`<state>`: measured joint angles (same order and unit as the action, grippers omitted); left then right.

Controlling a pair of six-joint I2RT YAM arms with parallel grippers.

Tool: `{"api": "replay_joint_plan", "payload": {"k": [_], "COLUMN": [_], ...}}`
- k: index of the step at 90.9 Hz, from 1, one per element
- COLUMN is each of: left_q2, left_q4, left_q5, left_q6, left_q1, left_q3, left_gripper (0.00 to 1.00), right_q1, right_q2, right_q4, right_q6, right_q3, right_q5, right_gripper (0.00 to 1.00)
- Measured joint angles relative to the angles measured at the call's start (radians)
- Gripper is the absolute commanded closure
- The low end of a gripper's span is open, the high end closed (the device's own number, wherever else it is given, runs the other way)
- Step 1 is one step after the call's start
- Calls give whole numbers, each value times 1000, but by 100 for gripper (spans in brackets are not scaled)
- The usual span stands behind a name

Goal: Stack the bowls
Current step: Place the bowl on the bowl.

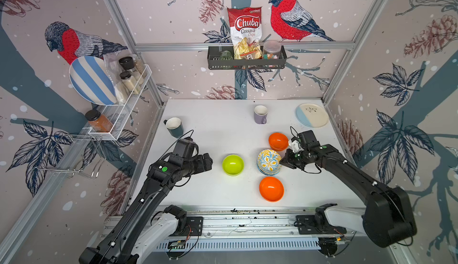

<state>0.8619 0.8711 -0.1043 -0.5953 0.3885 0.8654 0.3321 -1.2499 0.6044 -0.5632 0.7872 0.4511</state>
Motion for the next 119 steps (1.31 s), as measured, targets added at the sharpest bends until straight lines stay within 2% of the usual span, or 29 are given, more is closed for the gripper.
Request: {"api": "replay_joint_plan", "payload": {"k": [43,85,119], "left_q2": [6,12,10], "left_q4": [0,0,0], "left_q5": [-1,-1,-2], "left_q6": [0,0,0], "left_q1": [0,0,0], "left_q3": [0,0,0], "left_gripper": [8,8,8], "right_q1": [2,2,2], "right_q2": [0,0,0], "right_q4": [-2,2,2], "right_q6": [11,13,13], "right_q3": [0,2,2], "right_q5": [0,1,2], "right_gripper": [100,83,82]}}
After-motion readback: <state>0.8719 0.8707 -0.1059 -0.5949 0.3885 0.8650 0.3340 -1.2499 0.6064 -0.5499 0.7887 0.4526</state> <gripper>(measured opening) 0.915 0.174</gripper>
